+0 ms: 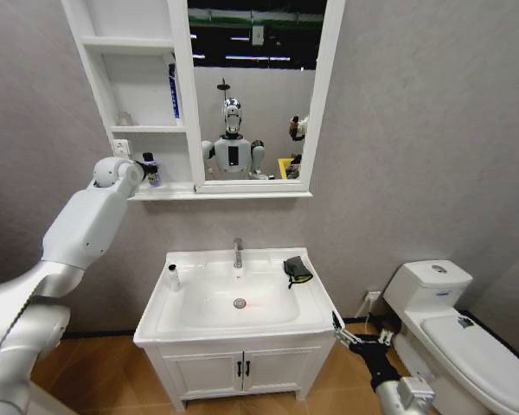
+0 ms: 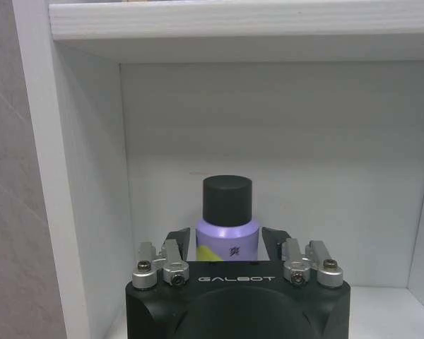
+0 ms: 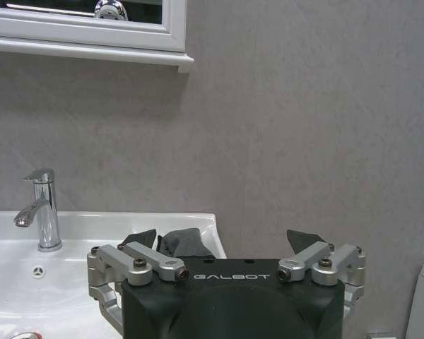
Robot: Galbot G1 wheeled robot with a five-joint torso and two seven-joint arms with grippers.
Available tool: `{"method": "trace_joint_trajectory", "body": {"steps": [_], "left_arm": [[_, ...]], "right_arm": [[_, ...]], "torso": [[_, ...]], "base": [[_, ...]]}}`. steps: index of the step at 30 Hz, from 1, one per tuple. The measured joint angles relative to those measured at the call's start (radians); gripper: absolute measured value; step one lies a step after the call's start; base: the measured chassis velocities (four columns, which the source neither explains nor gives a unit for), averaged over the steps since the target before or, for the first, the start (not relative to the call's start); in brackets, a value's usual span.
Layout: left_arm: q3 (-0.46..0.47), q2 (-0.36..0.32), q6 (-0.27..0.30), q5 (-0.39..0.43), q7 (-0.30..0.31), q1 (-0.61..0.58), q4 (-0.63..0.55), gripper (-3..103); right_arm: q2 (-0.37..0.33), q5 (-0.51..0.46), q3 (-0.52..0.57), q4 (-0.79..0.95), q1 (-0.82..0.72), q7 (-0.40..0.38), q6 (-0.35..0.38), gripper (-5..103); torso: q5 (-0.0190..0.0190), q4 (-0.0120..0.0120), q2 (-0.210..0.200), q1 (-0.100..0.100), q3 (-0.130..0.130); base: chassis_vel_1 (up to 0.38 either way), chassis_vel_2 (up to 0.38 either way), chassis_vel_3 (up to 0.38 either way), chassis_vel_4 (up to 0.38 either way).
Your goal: Move facial cleanser and shampoo from washbasin to cabinet, then wipe washbasin with towel.
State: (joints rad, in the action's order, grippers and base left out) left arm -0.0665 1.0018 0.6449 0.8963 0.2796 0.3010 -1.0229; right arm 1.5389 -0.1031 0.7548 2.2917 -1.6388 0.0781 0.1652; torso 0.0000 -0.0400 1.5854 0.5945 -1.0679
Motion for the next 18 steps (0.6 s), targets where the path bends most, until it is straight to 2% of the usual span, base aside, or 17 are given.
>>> {"method": "trace_joint_trajectory", "body": {"steps": [2, 3, 5, 7, 8, 9, 11, 12, 14, 15, 16, 18], "left_arm": [[0.003, 0.000, -0.001, -0.003, 0.000, -0.001, 0.003, 71], [0.003, 0.000, -0.001, -0.003, 0.000, -0.001, 0.003, 71], [0.015, -0.005, -0.002, -0.005, 0.012, -0.011, -0.015, 82], [0.025, -0.009, -0.002, -0.005, 0.023, -0.019, -0.029, 82], [0.047, -0.021, -0.002, -0.003, 0.048, -0.042, -0.070, 92], [0.069, -0.039, -0.001, 0.003, 0.074, -0.073, -0.130, 97], [0.087, -0.052, 0.001, 0.008, 0.093, -0.099, -0.177, 97], [0.129, -0.081, 0.008, 0.026, 0.135, -0.164, -0.299, 99], [0.183, -0.121, 0.008, 0.059, 0.184, -0.269, -0.459, 100], [0.224, -0.149, -0.011, 0.085, 0.218, -0.378, -0.573, 100], [0.224, -0.149, -0.011, 0.085, 0.218, -0.378, -0.573, 100], [0.271, -0.172, -0.051, 0.078, 0.245, -0.541, -0.723, 100]], "right_arm": [[0.000, 0.000, 0.000, 0.000, 0.000, 0.000, -0.001, 100], [0.000, 0.000, 0.000, 0.000, 0.000, 0.000, -0.001, 100], [0.000, -0.001, 0.003, 0.000, 0.001, 0.000, -0.002, 100], [0.000, -0.001, 0.004, 0.000, 0.001, 0.000, -0.003, 100], [0.000, -0.002, 0.006, 0.000, 0.000, -0.001, -0.004, 100], [0.001, -0.003, 0.008, 0.000, 0.000, -0.001, -0.004, 100], [0.001, -0.003, 0.010, 0.000, -0.001, -0.001, -0.004, 100], [0.002, -0.003, 0.011, -0.002, -0.001, -0.001, -0.006, 100], [0.005, -0.004, 0.013, -0.002, 0.000, 0.000, -0.006, 100], [0.007, -0.006, 0.015, -0.002, 0.000, 0.001, -0.006, 100], [0.007, -0.006, 0.015, -0.002, 0.000, 0.001, -0.006, 100], [0.010, -0.008, 0.019, -0.002, 0.000, 0.003, -0.006, 100]], "torso": [[0.0000, 0.0000, 0.000, 0.000, 0.000], [0.0000, 0.0000, 0.000, 0.000, 0.000], [0.0000, -0.0002, 0.000, 0.000, 0.000], [0.0000, -0.0003, 0.000, 0.000, 0.000], [0.0000, -0.0003, 0.000, 0.000, 0.000], [0.0001, -0.0003, 0.000, 0.000, 0.000], [0.0000, -0.0002, 0.000, 0.000, 0.000], [-0.0003, 0.0002, 0.000, 0.000, 0.000], [0.0006, 0.0000, 0.000, 0.000, 0.000], [0.0004, 0.0002, 0.000, 0.000, 0.000], [0.0004, 0.0002, 0.000, 0.000, 0.000], [-0.0013, 0.0005, 0.000, 0.000, 0.000]], "base": [[0.000, 0.000, 0.000, 0.000], [0.000, 0.000, 0.000, 0.000], [0.000, 0.000, 0.000, 0.000], [0.000, 0.000, 0.000, 0.000], [0.000, 0.000, 0.000, 0.000], [0.000, 0.000, 0.000, 0.000], [0.000, 0.000, 0.000, 0.000], [0.000, 0.000, 0.000, 0.000], [0.000, 0.000, 0.000, 0.000], [0.000, 0.000, 0.000, 0.000], [0.000, 0.000, 0.000, 0.000], [0.000, 0.000, 0.000, 0.000]]}}
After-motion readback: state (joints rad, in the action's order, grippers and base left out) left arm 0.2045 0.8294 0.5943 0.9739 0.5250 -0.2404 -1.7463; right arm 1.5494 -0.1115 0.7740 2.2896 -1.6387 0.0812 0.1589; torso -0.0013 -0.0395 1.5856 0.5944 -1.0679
